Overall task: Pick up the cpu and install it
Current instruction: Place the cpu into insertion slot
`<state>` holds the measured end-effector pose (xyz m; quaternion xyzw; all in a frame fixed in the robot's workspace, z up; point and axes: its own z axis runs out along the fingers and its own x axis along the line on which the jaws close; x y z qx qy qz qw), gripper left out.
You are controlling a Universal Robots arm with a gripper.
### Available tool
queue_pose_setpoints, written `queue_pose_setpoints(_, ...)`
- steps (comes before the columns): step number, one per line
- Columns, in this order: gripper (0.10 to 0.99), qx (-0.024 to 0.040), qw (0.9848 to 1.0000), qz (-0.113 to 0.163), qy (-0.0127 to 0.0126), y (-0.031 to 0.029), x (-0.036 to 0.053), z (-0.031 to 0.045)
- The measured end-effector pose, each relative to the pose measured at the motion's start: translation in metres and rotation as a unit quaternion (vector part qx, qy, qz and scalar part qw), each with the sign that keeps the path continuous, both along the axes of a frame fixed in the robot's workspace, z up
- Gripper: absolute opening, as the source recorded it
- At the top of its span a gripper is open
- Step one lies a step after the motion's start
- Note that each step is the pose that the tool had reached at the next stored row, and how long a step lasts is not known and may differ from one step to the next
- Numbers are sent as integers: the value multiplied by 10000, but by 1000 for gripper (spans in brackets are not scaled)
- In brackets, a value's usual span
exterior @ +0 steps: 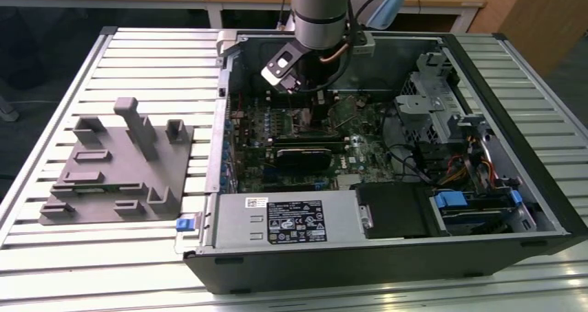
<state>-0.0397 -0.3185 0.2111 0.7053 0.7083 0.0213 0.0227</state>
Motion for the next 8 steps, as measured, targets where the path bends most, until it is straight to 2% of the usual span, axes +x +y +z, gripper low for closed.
queue_pose_setpoints(8, 533, 0, 10000, -22, 0, 0, -7, -40)
